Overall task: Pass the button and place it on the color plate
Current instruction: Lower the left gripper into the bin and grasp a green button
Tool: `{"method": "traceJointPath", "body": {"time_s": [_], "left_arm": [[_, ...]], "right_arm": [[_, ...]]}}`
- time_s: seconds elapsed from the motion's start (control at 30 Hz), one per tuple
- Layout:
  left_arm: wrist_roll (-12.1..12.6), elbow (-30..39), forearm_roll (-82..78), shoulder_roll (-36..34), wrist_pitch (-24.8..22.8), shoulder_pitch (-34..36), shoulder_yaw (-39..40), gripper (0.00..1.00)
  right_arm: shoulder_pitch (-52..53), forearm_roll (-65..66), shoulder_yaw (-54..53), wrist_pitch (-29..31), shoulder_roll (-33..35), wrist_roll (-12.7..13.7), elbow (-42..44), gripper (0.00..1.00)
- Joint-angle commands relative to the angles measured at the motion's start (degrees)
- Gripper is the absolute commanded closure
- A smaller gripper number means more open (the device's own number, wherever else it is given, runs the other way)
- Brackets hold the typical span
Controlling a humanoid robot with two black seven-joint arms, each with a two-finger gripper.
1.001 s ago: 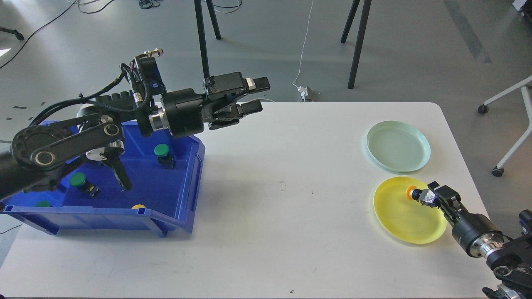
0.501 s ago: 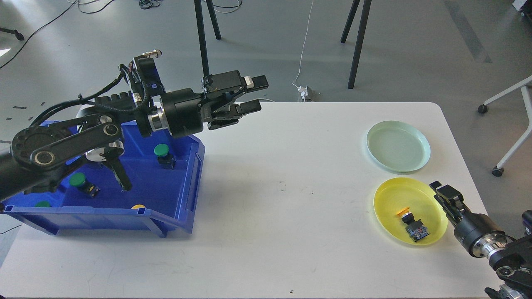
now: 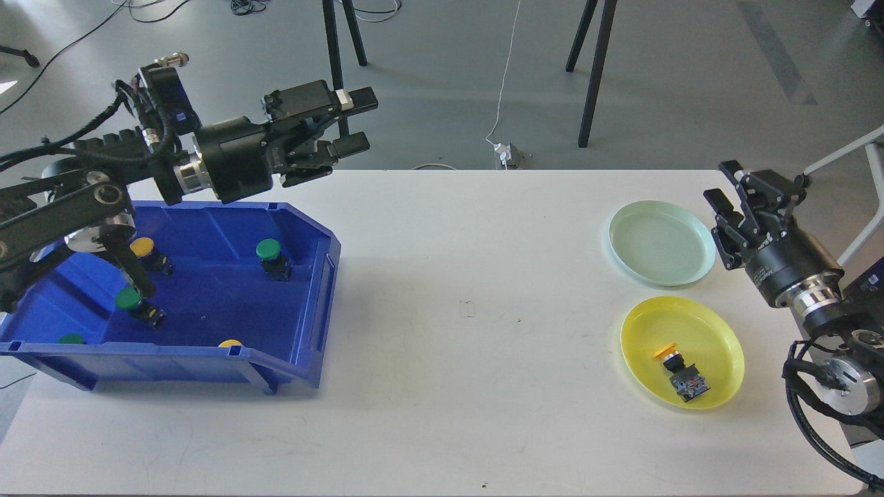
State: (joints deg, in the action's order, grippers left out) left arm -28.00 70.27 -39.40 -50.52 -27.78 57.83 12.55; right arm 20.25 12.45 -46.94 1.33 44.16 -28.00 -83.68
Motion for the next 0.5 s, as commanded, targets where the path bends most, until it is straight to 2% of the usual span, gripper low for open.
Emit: {"method": "traceJointPath", "body": {"time_s": [0.0,0.07,0.17,0.47], "left_arm": [[0.0,0.04,-0.51,-7.64,-0.22,0.0,0.02,0.02],[0.0,0.13,-2.51,-11.07,-0.22,0.0,-0.25,0.02],[0.0,0.13,-12.33,-13.98,-0.22,0.0,-0.34,0.01],[0.0,-0.48,-44.77,-16.1,-0.22,-0.08,-0.77,0.02]], "right_arm": [[4.71,-17.23,-1.13,10.07,0.14,0.0,-0.08,0.44],[4.8,-23.49,-1.92,12.46,-0.21,0.0,0.1,0.42],[4.71,-24.75,-2.19,13.0,-0.48,0.0,0.01,0.41],[2.25,-24.75,-2.1,13.17,-0.83,0.0,0.19,0.38]]}}
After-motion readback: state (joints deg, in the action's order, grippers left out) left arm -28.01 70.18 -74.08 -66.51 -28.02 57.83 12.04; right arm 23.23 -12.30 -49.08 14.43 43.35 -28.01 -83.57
